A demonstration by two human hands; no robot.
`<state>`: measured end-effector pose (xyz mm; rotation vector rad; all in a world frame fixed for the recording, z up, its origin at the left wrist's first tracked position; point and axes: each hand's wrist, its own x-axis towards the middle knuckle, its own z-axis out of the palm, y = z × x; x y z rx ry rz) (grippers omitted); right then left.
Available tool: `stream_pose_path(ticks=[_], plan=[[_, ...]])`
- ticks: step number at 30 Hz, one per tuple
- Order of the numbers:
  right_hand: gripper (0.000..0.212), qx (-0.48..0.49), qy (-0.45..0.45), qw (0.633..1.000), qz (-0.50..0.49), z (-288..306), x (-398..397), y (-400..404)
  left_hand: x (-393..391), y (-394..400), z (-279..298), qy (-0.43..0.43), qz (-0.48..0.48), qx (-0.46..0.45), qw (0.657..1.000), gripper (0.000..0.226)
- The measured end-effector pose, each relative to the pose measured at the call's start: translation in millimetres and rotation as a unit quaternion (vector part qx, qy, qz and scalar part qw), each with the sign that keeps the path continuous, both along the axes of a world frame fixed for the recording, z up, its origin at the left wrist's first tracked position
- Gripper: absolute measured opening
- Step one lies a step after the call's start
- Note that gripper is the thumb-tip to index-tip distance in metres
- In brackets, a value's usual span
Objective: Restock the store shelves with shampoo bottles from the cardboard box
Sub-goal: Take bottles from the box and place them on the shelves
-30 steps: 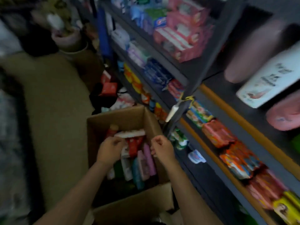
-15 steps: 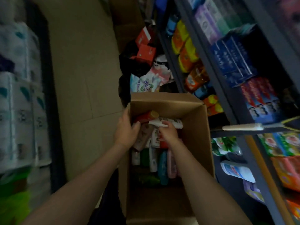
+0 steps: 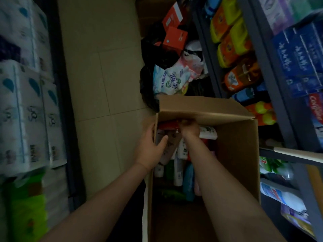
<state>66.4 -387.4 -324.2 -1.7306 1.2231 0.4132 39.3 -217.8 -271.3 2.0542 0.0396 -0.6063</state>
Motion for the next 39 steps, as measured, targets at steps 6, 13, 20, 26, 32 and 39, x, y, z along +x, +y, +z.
stream_pose_path(ticks=[6,13,20,26,32,39], plan=[[0.017,-0.025,-0.027,0.999,-0.011,17.4,-29.5,4.9,-3.9,-0.3,0.2,-0.021,-0.001,0.046,0.999,0.065],[0.038,0.022,-0.133,0.989,-0.068,94.7,-96.7,-9.0,-20.8,-11.6,35.6,-0.282,-0.176,0.231,0.915,0.083],[0.034,0.011,-0.269,0.957,-0.111,223.8,-184.4,-40.8,-79.3,-79.3,113.7,-0.296,-0.238,0.112,0.918,0.075],[0.053,-0.014,-0.333,0.932,-0.143,318.7,-270.1,-76.6,-150.3,-124.9,206.2,-0.426,-0.244,0.095,0.866,0.08],[0.039,-0.005,-0.453,0.889,-0.065,413.4,-338.0,-105.4,-204.3,-166.9,366.0,0.049,-0.122,-0.444,0.886,0.054],[0.037,-0.046,-0.55,0.833,0.032,513.0,-419.8,-109.1,-267.0,-213.0,505.9,0.138,-0.302,-0.585,0.74,0.05]])
